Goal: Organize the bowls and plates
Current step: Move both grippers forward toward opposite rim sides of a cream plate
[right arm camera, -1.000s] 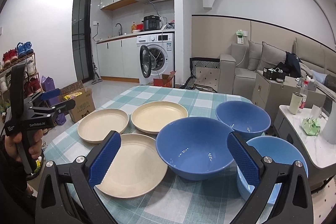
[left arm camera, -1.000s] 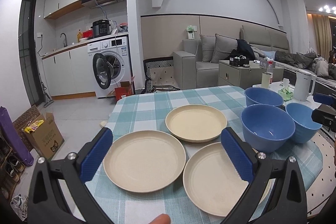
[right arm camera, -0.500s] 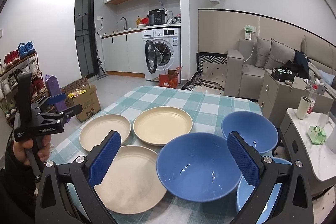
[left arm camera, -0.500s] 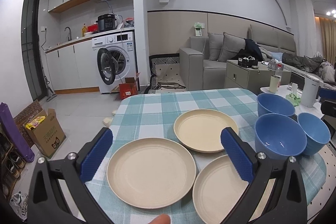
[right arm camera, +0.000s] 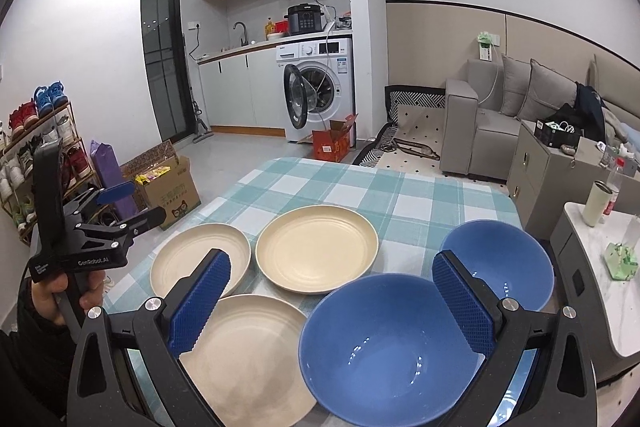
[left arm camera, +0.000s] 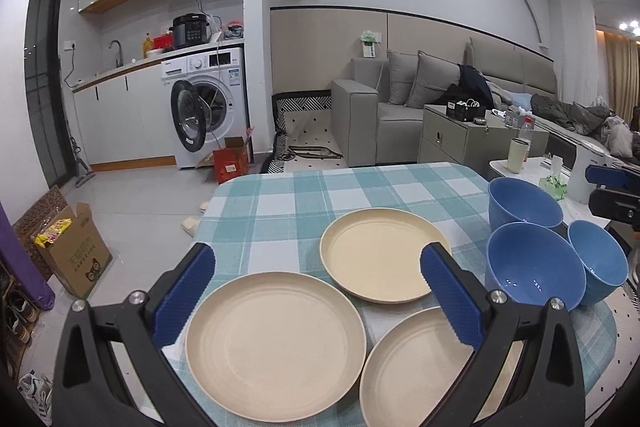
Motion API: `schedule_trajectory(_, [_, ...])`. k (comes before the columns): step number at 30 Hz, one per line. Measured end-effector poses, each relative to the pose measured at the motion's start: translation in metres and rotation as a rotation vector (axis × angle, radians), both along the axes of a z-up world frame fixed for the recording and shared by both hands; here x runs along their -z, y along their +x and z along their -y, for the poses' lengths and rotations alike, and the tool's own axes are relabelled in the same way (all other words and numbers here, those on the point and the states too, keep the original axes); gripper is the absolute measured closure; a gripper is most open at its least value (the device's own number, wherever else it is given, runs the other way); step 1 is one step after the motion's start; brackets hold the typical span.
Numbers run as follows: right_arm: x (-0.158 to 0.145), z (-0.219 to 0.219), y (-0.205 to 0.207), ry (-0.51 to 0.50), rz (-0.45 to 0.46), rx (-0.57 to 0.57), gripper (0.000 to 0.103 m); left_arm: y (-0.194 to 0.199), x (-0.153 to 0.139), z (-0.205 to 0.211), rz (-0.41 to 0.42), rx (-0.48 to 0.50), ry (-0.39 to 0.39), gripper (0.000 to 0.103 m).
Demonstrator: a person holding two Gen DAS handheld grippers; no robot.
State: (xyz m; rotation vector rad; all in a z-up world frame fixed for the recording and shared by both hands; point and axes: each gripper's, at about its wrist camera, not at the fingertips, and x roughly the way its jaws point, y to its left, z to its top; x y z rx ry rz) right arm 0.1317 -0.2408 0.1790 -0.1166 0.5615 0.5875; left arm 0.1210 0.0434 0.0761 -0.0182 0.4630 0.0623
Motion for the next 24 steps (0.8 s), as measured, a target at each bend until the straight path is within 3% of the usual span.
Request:
schedule_trajectory(11, [0.009,-0.004,0.052,0.010,-0.103,0.007,0.000,0.038,0.003,0.003,-0.053,0.016,0.008,0.000])
schedule_trajectory(16, [0.014,-0.011,0.075,-0.002,-0.145,0.009,0.000,0.053,0.005,0.007,-0.071,-0.002,0.044,0.000])
schedule_trajectory(24, [0.021,-0.031,0.100,-0.047,-0.185,-0.010,0.000,0.080,0.008,0.006,-0.118,0.004,0.035,0.000])
